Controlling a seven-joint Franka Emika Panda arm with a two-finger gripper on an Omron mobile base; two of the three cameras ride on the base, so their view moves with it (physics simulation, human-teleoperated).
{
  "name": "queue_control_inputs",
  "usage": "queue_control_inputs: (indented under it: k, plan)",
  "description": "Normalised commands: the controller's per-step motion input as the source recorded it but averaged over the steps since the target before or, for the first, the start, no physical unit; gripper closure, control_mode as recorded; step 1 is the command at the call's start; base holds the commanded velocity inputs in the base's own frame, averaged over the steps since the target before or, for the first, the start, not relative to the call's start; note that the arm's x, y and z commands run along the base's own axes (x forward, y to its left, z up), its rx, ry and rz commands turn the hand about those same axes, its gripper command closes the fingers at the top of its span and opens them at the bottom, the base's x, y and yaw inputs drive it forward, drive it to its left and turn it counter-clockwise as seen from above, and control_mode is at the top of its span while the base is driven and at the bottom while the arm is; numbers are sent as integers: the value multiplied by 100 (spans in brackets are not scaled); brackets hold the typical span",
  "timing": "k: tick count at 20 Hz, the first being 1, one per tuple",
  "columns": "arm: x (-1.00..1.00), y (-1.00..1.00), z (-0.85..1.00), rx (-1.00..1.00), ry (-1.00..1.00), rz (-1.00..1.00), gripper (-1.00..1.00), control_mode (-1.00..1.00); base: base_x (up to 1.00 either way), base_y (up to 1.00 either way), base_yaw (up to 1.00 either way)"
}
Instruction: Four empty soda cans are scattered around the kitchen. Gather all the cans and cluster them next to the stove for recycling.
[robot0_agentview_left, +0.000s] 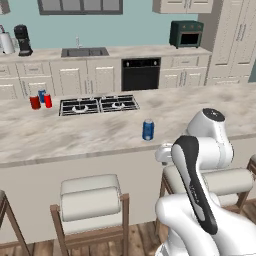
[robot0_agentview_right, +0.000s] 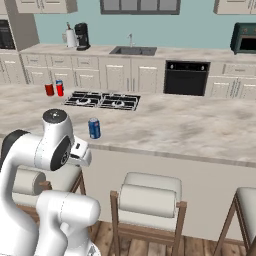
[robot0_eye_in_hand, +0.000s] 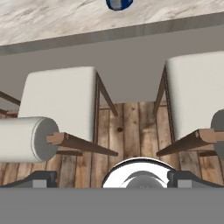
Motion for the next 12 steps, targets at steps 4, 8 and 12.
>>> queue_control_inputs:
  k: [4, 8, 12]
  plan:
    - [0, 0, 0, 0, 0, 0, -100, 100, 53, -22, 4]
    - [0, 0, 0, 0, 0, 0, -100, 100, 32, -14, 5]
    - [0, 0, 0, 0, 0, 0, -100, 100, 20, -8, 3]
